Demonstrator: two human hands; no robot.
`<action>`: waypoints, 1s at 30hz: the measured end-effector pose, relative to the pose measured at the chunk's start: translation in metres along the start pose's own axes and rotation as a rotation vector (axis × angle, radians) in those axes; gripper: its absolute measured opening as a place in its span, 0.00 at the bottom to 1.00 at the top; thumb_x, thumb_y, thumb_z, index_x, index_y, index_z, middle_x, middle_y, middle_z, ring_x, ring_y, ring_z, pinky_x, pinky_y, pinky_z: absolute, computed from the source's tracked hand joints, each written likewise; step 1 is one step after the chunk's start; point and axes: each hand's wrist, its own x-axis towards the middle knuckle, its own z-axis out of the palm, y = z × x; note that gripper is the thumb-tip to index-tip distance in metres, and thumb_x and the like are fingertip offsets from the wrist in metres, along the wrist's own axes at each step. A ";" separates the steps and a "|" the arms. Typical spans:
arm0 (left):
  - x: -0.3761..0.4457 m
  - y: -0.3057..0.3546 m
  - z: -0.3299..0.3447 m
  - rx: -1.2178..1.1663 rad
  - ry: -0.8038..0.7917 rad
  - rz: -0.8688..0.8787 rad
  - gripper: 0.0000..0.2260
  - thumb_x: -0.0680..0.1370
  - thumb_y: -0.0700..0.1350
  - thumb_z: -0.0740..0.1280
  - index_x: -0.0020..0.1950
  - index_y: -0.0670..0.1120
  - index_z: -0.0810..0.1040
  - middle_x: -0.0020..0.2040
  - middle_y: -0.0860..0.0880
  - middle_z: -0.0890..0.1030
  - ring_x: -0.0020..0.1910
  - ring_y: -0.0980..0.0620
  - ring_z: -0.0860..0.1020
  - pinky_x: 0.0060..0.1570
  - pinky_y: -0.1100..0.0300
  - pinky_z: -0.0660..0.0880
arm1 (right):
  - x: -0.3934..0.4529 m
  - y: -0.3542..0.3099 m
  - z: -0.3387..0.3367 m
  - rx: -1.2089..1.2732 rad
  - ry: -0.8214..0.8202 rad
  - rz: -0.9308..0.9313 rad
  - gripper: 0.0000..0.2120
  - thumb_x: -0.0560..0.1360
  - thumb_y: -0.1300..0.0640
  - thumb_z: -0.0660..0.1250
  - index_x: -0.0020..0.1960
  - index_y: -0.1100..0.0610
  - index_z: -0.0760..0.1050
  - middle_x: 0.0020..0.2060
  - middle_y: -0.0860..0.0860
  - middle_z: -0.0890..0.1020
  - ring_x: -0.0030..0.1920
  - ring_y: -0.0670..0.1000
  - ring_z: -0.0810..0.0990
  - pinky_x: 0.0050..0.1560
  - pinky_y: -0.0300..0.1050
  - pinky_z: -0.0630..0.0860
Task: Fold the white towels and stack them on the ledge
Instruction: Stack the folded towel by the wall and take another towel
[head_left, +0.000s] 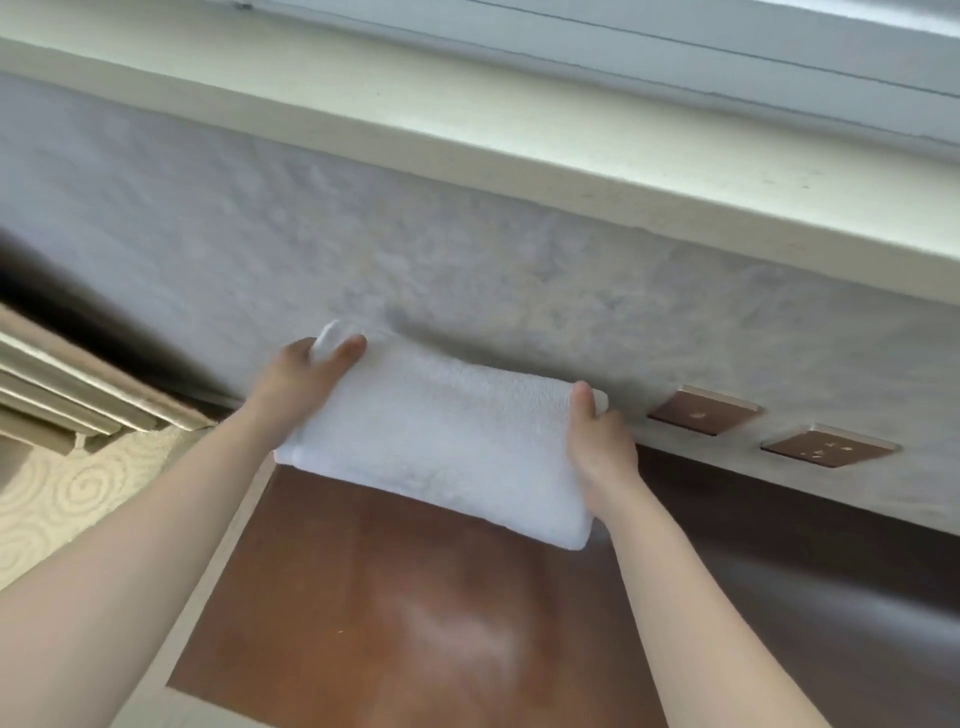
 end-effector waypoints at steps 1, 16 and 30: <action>0.014 -0.003 -0.005 -0.001 -0.009 0.004 0.29 0.72 0.74 0.61 0.51 0.48 0.77 0.46 0.48 0.81 0.45 0.48 0.78 0.40 0.53 0.70 | 0.004 -0.009 0.011 0.016 0.004 -0.001 0.35 0.80 0.32 0.50 0.70 0.60 0.67 0.53 0.51 0.77 0.51 0.55 0.77 0.48 0.48 0.69; 0.036 -0.053 0.039 0.183 0.077 0.074 0.32 0.78 0.68 0.57 0.75 0.50 0.62 0.68 0.45 0.75 0.65 0.39 0.75 0.52 0.49 0.67 | 0.032 0.004 0.067 -0.030 0.146 0.021 0.27 0.78 0.34 0.59 0.53 0.60 0.71 0.49 0.56 0.78 0.43 0.54 0.77 0.38 0.46 0.70; 0.031 -0.043 0.045 0.073 0.123 0.059 0.30 0.80 0.64 0.58 0.76 0.47 0.63 0.73 0.43 0.69 0.72 0.41 0.67 0.66 0.45 0.64 | 0.019 0.000 0.062 -0.165 0.258 -0.085 0.24 0.81 0.40 0.58 0.60 0.62 0.71 0.57 0.58 0.76 0.56 0.60 0.77 0.54 0.54 0.73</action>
